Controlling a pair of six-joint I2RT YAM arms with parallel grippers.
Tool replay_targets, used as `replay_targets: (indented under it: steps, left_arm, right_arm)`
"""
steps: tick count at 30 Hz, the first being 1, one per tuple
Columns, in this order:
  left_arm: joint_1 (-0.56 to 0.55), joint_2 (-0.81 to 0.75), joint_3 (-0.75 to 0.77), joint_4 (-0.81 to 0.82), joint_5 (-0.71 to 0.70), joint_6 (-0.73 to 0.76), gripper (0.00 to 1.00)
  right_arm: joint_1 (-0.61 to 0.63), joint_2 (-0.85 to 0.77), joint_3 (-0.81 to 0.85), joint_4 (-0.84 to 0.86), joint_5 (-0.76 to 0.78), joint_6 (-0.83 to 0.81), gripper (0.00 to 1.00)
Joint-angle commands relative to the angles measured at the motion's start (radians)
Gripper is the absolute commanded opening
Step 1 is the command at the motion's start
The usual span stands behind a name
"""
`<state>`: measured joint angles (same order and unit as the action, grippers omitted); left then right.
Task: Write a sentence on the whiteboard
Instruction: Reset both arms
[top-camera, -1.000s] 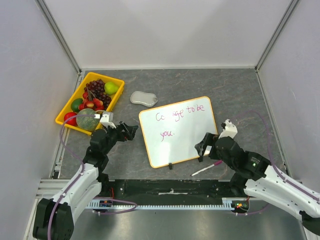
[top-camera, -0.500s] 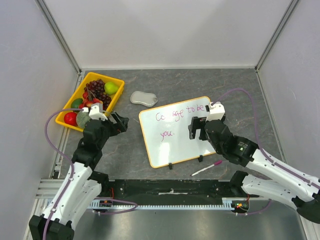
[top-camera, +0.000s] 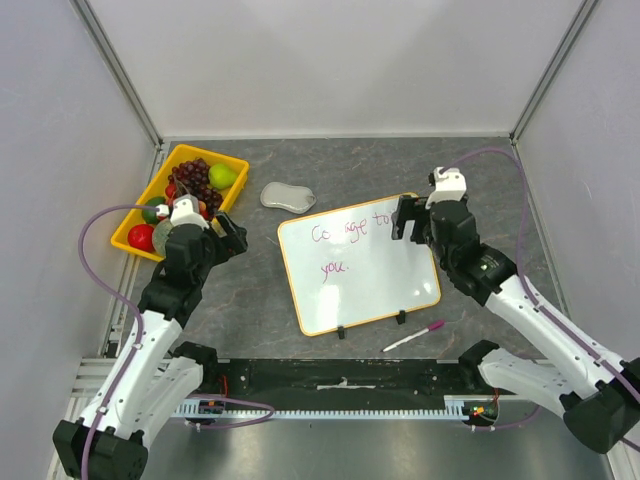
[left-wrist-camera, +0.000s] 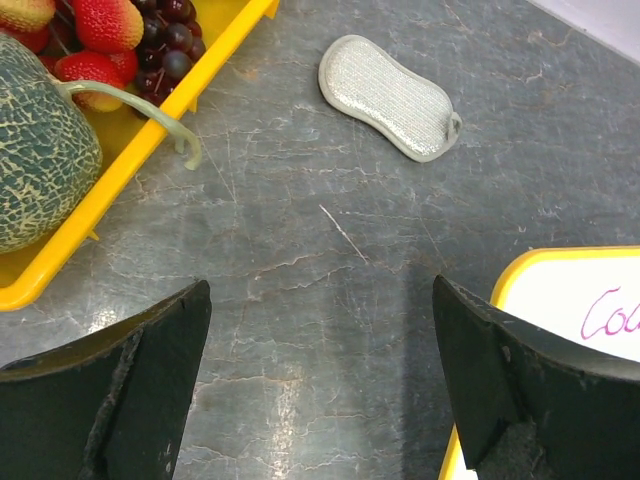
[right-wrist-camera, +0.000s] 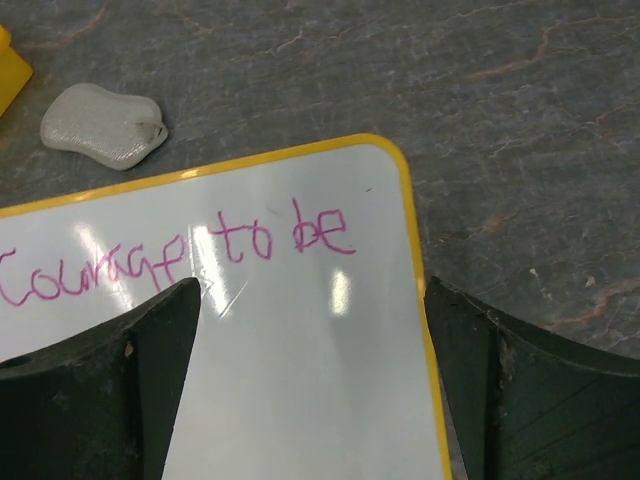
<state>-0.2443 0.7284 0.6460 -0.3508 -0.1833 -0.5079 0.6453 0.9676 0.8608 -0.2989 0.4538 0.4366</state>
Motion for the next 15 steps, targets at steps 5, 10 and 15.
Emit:
replay_targets:
  steps: [5, 10, 15]
  left_arm:
    - [-0.003, -0.015, 0.037, 0.056, -0.088, 0.016, 0.95]
    - [-0.003, -0.007, 0.018, 0.101, -0.119, 0.026, 0.95]
    - [-0.004, 0.011, -0.048, 0.202, -0.166, 0.075, 0.95]
  right_arm:
    - [-0.369, 0.036, 0.031, 0.075, -0.380, 0.005, 0.98]
    - [-0.538, 0.049, -0.028, 0.099, -0.468, 0.031, 0.98]
    - [-0.566, 0.048, -0.069, 0.119, -0.201, 0.016, 0.98]
